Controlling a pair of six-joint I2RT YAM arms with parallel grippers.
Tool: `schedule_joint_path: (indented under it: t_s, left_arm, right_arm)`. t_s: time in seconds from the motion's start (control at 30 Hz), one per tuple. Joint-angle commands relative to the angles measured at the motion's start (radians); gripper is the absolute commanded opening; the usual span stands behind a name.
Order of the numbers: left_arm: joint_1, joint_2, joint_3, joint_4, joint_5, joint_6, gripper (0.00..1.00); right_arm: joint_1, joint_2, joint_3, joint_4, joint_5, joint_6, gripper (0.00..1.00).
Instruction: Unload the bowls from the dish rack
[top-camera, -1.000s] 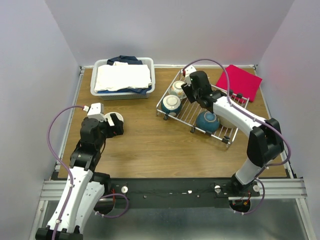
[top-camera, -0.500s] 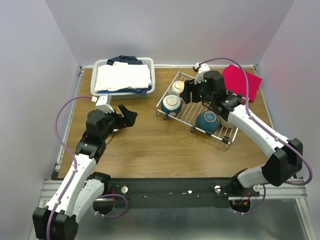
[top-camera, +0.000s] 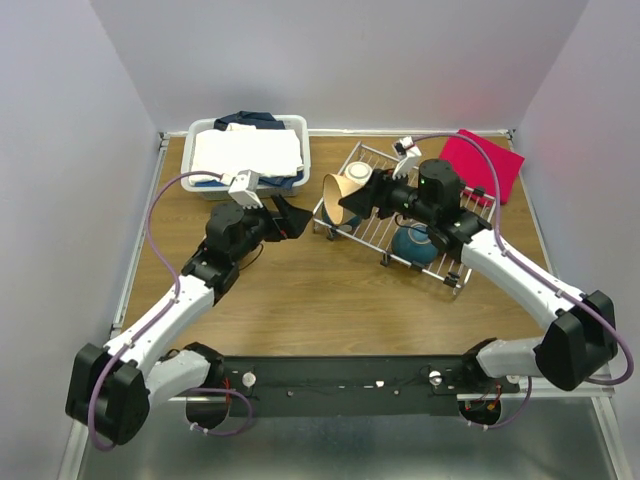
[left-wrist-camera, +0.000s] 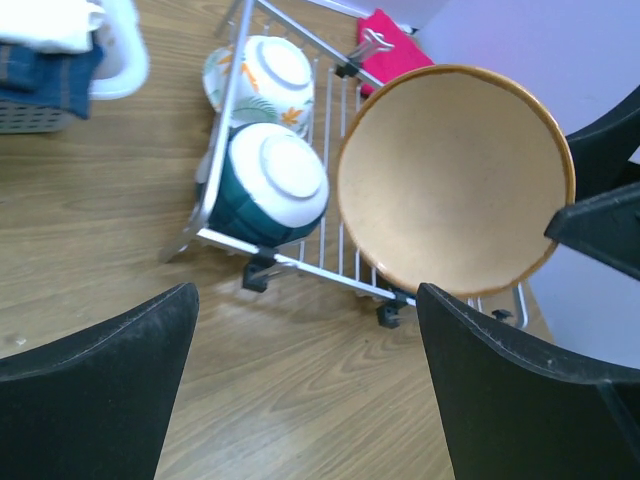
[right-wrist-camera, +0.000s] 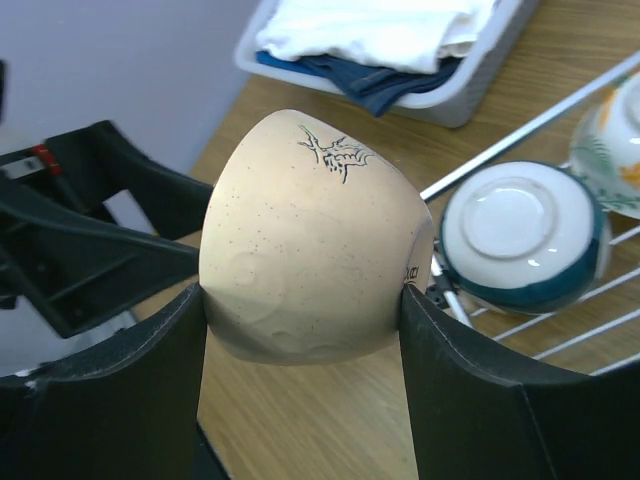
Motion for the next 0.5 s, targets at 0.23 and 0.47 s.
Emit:
schedule_joint_path:
  t_s: [0.23, 0.47]
  left_arm:
    - [-0.060, 0.121, 0.017, 0.181, -0.070, -0.124, 0.98]
    - [-0.060, 0.157, -0.003, 0.213, -0.068, -0.196, 0.87]
  right_arm:
    - [0.001, -0.062, -0.158, 0.437, -0.179, 0.319, 0.36]
    - [0.001, -0.055, -0.202, 0.537, -0.213, 0.382, 0.36]
